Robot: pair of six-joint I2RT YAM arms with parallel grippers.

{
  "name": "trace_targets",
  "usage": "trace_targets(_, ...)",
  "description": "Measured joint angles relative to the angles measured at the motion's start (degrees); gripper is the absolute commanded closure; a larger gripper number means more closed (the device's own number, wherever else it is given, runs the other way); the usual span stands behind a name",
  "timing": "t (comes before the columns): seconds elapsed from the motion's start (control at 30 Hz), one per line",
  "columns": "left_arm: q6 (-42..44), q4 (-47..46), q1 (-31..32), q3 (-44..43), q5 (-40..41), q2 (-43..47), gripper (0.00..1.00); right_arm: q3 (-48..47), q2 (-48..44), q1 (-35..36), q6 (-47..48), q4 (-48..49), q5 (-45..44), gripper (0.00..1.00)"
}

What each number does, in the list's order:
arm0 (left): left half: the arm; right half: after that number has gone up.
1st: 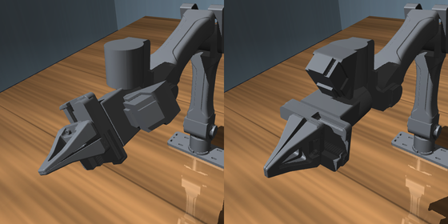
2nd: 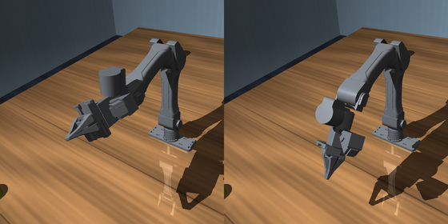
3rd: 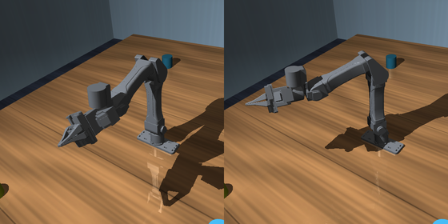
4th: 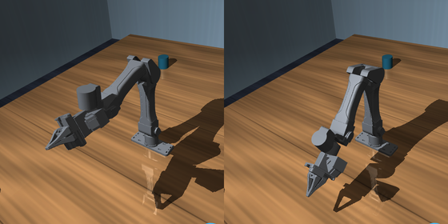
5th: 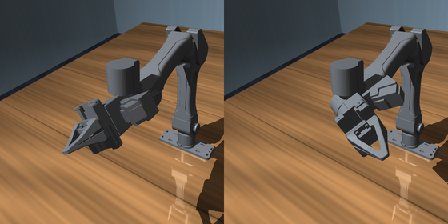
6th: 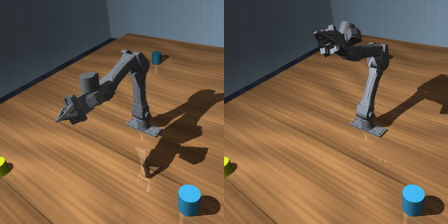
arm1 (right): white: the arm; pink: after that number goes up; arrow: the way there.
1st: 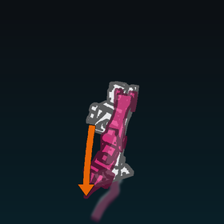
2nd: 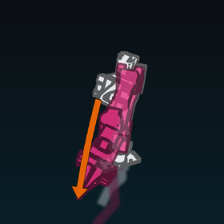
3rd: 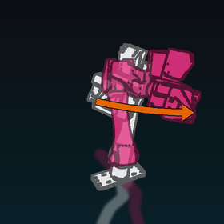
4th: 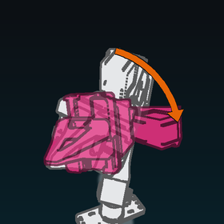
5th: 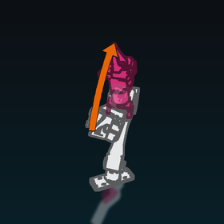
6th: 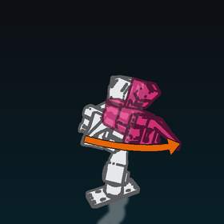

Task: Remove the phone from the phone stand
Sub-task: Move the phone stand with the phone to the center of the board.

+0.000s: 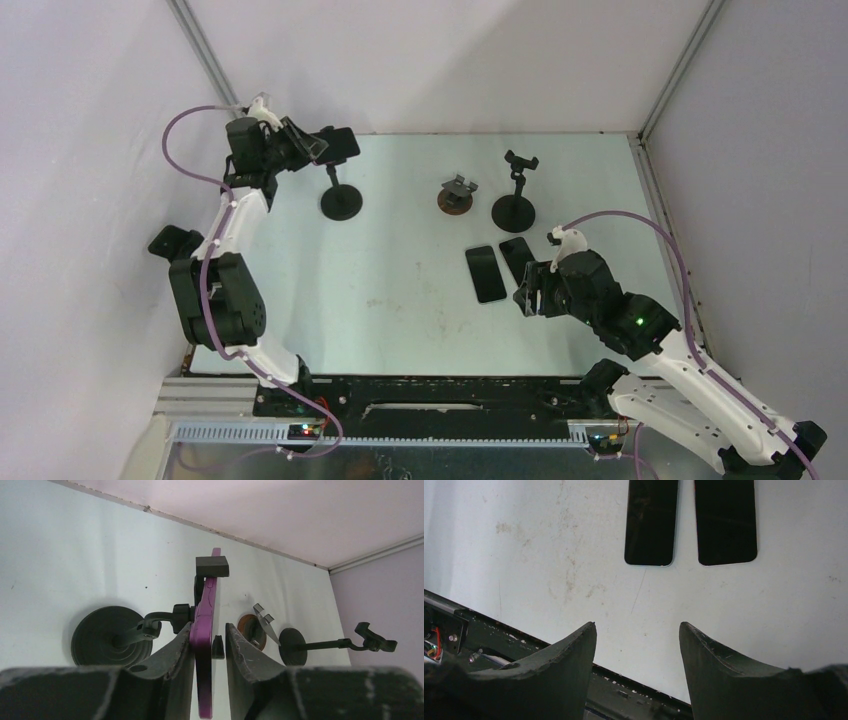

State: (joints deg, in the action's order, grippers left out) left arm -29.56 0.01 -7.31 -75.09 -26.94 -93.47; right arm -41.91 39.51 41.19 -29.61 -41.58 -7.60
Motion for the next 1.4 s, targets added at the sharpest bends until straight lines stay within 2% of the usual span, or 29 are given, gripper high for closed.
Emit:
trace_targets(0.27,0.09,1.07,0.37,0.02,-0.72,0.72,0.87,0.00,0.00,0.20,-0.20,-0.02,-0.02,0.35)
trace_targets(0.37,0.15,1.77,1.36,0.90,-0.68,2.12,0.89,0.00,0.02,0.28,-0.48,0.04,0.00,0.35)
trace_targets(0.63,0.11,5.92,8.87,4.11,-0.24,7.80,0.91,0.00,0.17,1.31,-1.31,0.11,0.00,0.35)
trace_targets(0.77,0.00,9.27,13.33,5.64,-0.57,12.09,0.98,0.00,0.09,1.64,-1.51,0.09,-0.20,0.36)
trace_targets(0.97,-0.17,10.78,17.70,11.02,-2.25,21.99,1.00,0.00,-0.28,2.01,-1.53,0.15,-0.44,0.36)
trace_targets(1.1,0.96,10.21,21.62,17.55,-5.49,28.50,1.00,0.00,-0.81,2.10,-1.44,0.33,-1.14,0.36)
trace_targets(1.4,6.19,13.97,30.29,23.82,-13.05,34.07,1.00,0.02,-5.16,3.41,2.47,4.98,1.05,0.36)
